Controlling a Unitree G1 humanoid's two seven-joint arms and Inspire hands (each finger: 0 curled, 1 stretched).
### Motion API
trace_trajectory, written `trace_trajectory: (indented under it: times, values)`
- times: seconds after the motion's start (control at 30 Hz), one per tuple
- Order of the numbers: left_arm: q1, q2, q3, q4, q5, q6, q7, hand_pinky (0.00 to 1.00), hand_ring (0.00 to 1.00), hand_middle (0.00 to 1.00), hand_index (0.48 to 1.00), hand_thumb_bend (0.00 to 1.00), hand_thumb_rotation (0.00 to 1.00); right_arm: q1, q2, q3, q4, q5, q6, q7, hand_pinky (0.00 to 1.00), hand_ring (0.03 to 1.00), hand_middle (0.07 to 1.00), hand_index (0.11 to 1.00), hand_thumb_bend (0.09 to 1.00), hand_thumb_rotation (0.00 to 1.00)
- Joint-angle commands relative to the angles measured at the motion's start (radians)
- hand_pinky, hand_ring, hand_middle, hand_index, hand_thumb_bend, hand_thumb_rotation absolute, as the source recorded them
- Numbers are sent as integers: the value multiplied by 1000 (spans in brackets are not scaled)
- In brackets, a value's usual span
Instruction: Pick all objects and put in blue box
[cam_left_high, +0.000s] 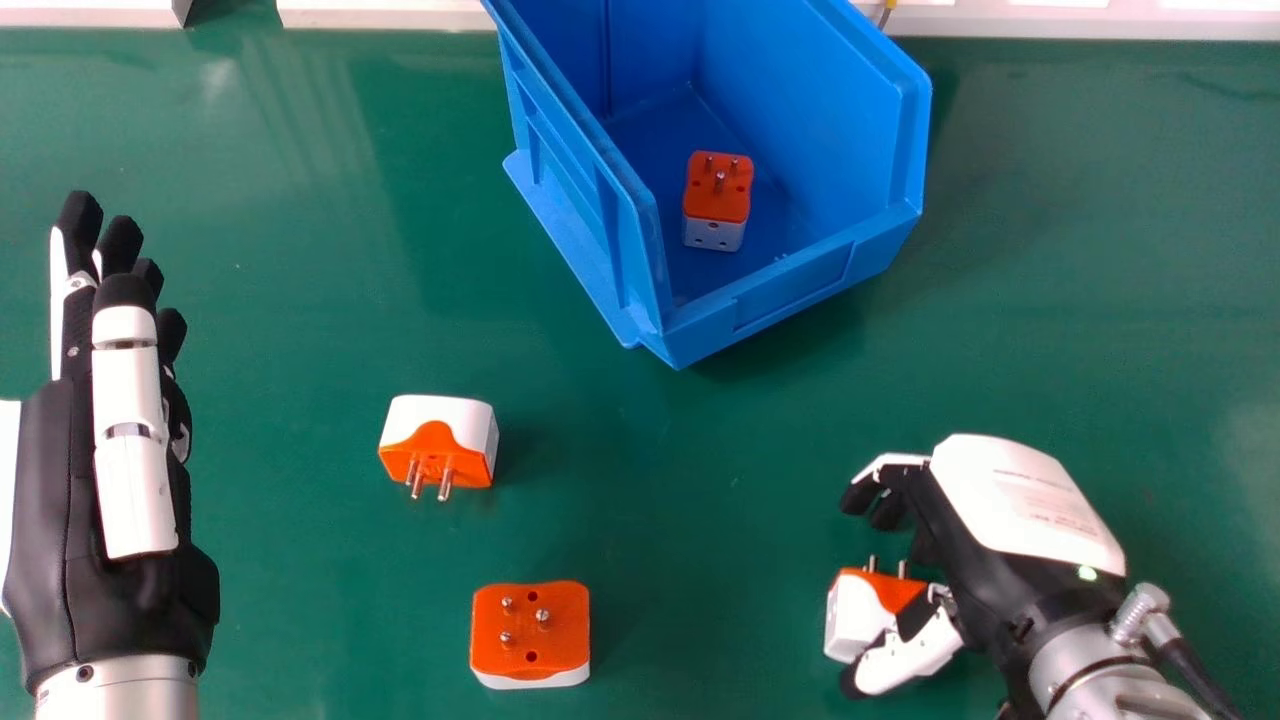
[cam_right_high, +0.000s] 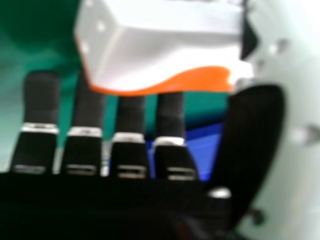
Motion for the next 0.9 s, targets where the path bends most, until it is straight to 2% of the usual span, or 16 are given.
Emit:
trace_trajectory:
  times: [0.0,0.17,0.3,0.33,0.5,0.6,0.87]
  values:
    - [-6,9,7,-30,-3,-13,1,998,994,992,993,238,1000,-8,-6,-15,7,11,-18,-32,345,487,599,640,711,1]
    - [-10,8,8,-32,9,-18,5,988,987,985,985,237,1000,-21,-23,-23,28,36,-41,-46,332,476,590,618,666,1]
    - [-12,8,7,-37,18,-14,8,969,977,975,973,234,1000,-33,-28,-30,35,56,-51,-47,321,467,585,600,630,0]
    - [-12,7,6,-38,19,-12,9,944,963,962,959,236,1000,-36,-29,-32,33,59,-49,-41,318,460,578,585,601,0]
    - [-15,3,5,-40,19,-6,17,924,952,953,949,233,1000,-50,-31,-35,22,56,-31,-21,315,455,573,573,579,0]
    - [-14,6,4,-39,20,-3,19,907,941,942,936,226,1000,-56,-33,-37,24,55,-31,-25,311,446,564,561,546,0]
    - [-15,2,0,-33,18,-11,22,919,942,941,937,224,1000,-63,-38,-46,22,59,-36,-24,299,437,555,557,524,0]
